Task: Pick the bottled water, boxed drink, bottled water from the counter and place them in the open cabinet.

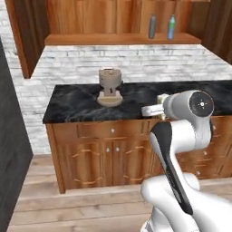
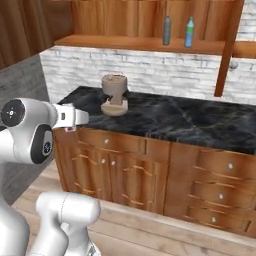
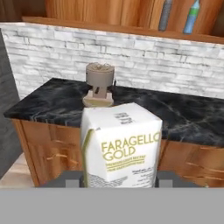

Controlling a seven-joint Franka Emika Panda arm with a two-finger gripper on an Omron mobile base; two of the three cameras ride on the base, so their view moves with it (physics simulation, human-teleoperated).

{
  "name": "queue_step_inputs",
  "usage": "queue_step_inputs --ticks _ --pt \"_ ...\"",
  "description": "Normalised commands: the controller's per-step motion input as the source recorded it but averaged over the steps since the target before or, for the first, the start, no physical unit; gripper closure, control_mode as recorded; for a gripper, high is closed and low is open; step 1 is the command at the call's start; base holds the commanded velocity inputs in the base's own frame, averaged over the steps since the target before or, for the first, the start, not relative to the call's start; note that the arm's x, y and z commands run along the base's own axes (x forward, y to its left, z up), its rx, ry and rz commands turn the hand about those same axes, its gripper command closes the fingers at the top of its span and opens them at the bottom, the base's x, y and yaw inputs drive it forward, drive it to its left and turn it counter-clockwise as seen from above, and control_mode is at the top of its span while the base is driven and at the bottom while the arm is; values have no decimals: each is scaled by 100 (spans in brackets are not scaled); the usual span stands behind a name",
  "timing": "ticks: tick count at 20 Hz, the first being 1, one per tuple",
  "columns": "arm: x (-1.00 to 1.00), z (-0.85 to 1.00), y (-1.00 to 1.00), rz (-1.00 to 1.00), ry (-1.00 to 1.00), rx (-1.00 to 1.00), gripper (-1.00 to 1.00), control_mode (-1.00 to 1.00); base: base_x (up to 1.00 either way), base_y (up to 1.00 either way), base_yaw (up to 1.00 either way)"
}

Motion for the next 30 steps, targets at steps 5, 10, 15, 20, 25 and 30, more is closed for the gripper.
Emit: queue_step_inputs --ticks 5,10,15,20,25,30 --pt "0 0 0 0 0 0 100 100 39 -2 -25" --pt "0 0 0 0 0 0 100 100 33 1 -39" --pt "0 0 0 0 0 0 100 100 91 42 -34" --pt "0 0 0 0 0 0 100 100 100 52 -23" --pt "0 0 0 0 0 0 100 100 89 37 -12" --pt "0 0 0 0 0 0 100 100 40 20 -18"
